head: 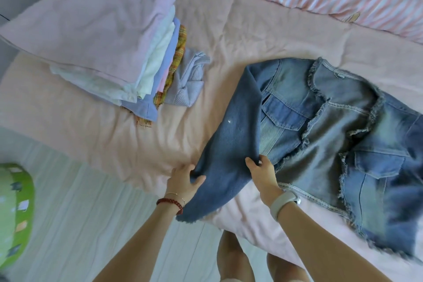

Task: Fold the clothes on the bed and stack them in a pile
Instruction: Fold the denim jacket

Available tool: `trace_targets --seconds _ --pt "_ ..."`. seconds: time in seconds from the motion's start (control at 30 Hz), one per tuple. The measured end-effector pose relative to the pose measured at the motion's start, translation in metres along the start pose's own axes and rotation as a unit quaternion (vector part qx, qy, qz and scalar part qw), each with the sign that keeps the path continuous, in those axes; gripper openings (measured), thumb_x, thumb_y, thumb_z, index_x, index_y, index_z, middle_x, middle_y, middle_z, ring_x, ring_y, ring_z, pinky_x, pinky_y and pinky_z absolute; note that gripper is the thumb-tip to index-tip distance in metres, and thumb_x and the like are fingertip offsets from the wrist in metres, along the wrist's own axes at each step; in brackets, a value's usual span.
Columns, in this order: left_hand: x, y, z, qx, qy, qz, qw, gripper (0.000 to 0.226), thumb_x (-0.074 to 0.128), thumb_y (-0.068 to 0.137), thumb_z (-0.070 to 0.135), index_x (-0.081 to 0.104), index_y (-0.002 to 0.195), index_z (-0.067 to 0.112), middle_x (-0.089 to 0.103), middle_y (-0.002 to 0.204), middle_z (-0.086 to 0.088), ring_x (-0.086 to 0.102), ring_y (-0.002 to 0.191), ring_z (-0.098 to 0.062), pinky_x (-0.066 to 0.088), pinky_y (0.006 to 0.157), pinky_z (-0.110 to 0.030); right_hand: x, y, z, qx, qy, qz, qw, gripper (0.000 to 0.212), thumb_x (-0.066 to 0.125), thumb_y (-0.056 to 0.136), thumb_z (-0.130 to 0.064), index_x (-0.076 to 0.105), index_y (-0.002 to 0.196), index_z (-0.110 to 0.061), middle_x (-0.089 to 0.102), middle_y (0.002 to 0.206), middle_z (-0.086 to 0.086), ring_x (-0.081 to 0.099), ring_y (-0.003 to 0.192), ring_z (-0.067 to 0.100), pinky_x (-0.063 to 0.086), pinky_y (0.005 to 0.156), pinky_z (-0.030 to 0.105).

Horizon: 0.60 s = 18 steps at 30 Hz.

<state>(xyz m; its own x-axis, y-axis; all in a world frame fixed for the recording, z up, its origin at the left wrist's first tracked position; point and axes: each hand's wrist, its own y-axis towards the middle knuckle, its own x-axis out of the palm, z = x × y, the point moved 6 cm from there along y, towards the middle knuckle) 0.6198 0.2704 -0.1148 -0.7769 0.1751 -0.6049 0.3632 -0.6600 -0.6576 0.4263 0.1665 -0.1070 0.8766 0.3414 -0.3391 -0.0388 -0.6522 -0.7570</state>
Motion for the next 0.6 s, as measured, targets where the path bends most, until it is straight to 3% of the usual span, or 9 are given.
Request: trace_targets --seconds 0.03,0.1,0.2,0.27,0.3,0.4,0.5,0.6 --pt "-0.001 -0.001 0.001 -0.022 -0.076 0.005 0.997 0.024 0.058 0.089 0.027 0.045 0.072 0.016 0.048 0.073 0.001 0.049 0.076 -0.020 0.042 0.069 -0.031 0.000 -0.002 0.001 0.005 -0.004 -0.007 1.000 0.018 0.054 0.092 -0.013 0.053 0.105 -0.001 0.054 0.085 0.007 0.051 0.078 0.022 0.047 0.070 0.035" --pt "-0.010 -0.002 -0.002 -0.058 -0.214 0.012 0.975 0.015 0.052 0.093 0.020 0.054 0.083 0.009 0.058 0.082 -0.006 0.053 0.082 -0.022 0.041 0.074 -0.029 0.001 -0.010 -0.002 -0.001 0.019 -0.023 1.000 0.007 0.052 0.092 -0.010 0.052 0.096 -0.005 0.055 0.085 0.011 0.052 0.081 0.026 0.052 0.080 0.051" --pt "-0.050 -0.008 -0.010 -0.054 -0.291 0.081 0.952 0.015 0.050 0.094 0.014 0.056 0.094 0.000 0.060 0.093 -0.014 0.055 0.090 -0.024 0.043 0.083 -0.036 0.012 -0.030 -0.021 -0.068 0.066 -0.075 0.993 0.006 0.053 0.092 -0.007 0.051 0.086 -0.007 0.056 0.075 0.013 0.057 0.071 0.020 0.057 0.066 0.046" --pt "-0.087 -0.012 -0.012 -0.031 -0.244 0.155 0.957 0.012 0.051 0.094 0.011 0.051 0.086 0.002 0.055 0.082 -0.013 0.051 0.083 -0.023 0.039 0.074 -0.033 0.028 -0.046 -0.038 -0.100 0.064 -0.117 0.986 0.008 0.054 0.091 -0.007 0.050 0.084 -0.008 0.057 0.069 0.009 0.062 0.066 0.019 0.057 0.058 0.033" --pt "-0.106 -0.014 -0.010 -0.017 -0.204 0.188 0.961 0.012 0.051 0.093 0.010 0.049 0.084 0.003 0.052 0.079 -0.010 0.049 0.080 -0.022 0.036 0.071 -0.032 0.035 -0.050 -0.045 -0.106 0.036 -0.117 0.987 0.006 0.055 0.090 -0.008 0.050 0.086 -0.008 0.057 0.068 0.007 0.063 0.067 0.023 0.056 0.061 0.034" --pt "-0.153 -0.023 0.005 0.023 -0.097 0.257 0.961 0.009 0.051 0.092 0.011 0.049 0.088 0.004 0.050 0.080 -0.006 0.045 0.078 -0.023 0.033 0.069 -0.030 0.037 -0.052 -0.053 -0.076 -0.012 -0.060 0.995 0.026 0.054 0.089 -0.010 0.046 0.114 -0.008 0.058 0.079 0.001 0.058 0.075 0.023 0.044 0.067 0.030" --pt "-0.188 -0.032 0.034 0.068 -0.034 0.291 0.954 0.011 0.055 0.090 0.009 0.052 0.095 -0.001 0.053 0.082 -0.006 0.047 0.077 -0.023 0.032 0.069 -0.029 0.028 -0.057 -0.073 -0.142 -0.001 -0.038 0.989 0.027 0.051 0.090 -0.009 0.048 0.117 -0.012 0.054 0.087 -0.004 0.053 0.085 0.018 0.041 0.064 0.017" --pt "-0.203 -0.045 0.073 0.131 -0.045 0.249 0.959 0.008 0.060 0.087 0.009 0.055 0.092 0.005 0.057 0.080 0.000 0.052 0.072 -0.016 0.039 0.067 -0.019 0.032 -0.063 -0.098 -0.141 0.103 -0.126 0.976 0.027 0.051 0.094 -0.018 0.055 0.118 -0.008 0.059 0.093 -0.001 0.058 0.084 0.016 0.051 0.078 0.030"
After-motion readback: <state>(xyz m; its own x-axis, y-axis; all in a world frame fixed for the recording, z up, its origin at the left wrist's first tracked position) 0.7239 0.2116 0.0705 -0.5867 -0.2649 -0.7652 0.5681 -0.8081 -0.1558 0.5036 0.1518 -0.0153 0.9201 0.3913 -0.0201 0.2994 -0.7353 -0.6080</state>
